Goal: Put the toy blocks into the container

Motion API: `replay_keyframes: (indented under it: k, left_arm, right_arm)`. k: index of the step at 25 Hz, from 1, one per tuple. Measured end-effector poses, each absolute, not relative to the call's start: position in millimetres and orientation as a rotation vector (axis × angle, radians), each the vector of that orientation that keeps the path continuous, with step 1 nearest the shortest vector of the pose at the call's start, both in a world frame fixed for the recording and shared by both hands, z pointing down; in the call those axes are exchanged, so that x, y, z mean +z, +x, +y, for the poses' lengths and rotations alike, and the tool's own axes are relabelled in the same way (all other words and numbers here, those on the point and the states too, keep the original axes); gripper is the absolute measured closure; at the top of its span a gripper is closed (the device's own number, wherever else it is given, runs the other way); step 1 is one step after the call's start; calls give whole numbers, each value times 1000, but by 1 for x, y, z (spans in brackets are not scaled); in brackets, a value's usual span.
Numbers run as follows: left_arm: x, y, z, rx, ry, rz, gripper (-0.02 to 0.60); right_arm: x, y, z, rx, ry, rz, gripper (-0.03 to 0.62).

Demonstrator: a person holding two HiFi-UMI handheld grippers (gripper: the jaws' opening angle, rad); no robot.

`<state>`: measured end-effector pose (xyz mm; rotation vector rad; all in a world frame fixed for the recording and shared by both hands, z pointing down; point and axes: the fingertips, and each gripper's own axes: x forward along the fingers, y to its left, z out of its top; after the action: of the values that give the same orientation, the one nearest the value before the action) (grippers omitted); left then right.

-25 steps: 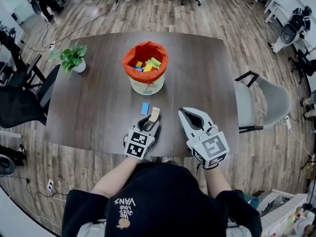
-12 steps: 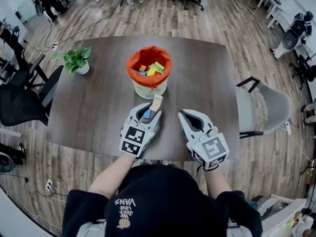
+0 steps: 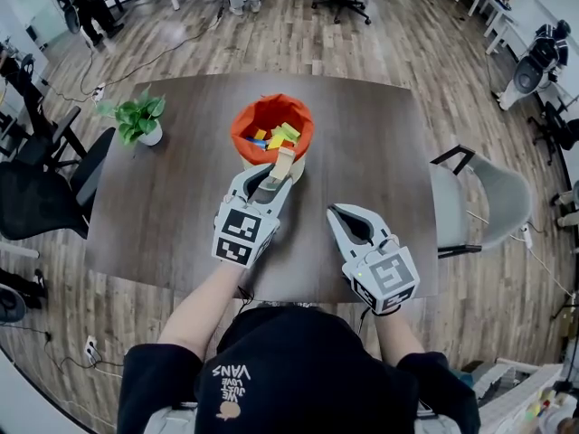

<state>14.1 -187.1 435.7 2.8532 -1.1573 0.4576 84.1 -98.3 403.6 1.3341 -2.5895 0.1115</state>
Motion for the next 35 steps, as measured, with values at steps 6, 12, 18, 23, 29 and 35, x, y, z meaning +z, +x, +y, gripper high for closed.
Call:
replay_keyframes:
  k: [6,12,18,23,29,35]
  left_arm:
    - [431,17,-213,457,2842,-1173,425]
    - [429,20,-239,491,2805,-1176,425]
    - [445,21,-250,519,2734,-1161,425]
    - [453,21,-255,546,2704,-1151,423]
    - [458,23,-258,575,2700,-1141,423]
    - [458,23,-260,570,2701,-1165,423]
  right_arm:
    - [403,86,-103,111,1350,-2584,576]
    - [401,90,-107,116,1372,-2573,576]
    - [403,94,-109,122,1392,-2565,576]
    - [405,95,-109,133,1399,-2560,576]
    - [406,98,-110,137,1406,-2556,576]
    - [407,96,-110,136,1399,-2560,576]
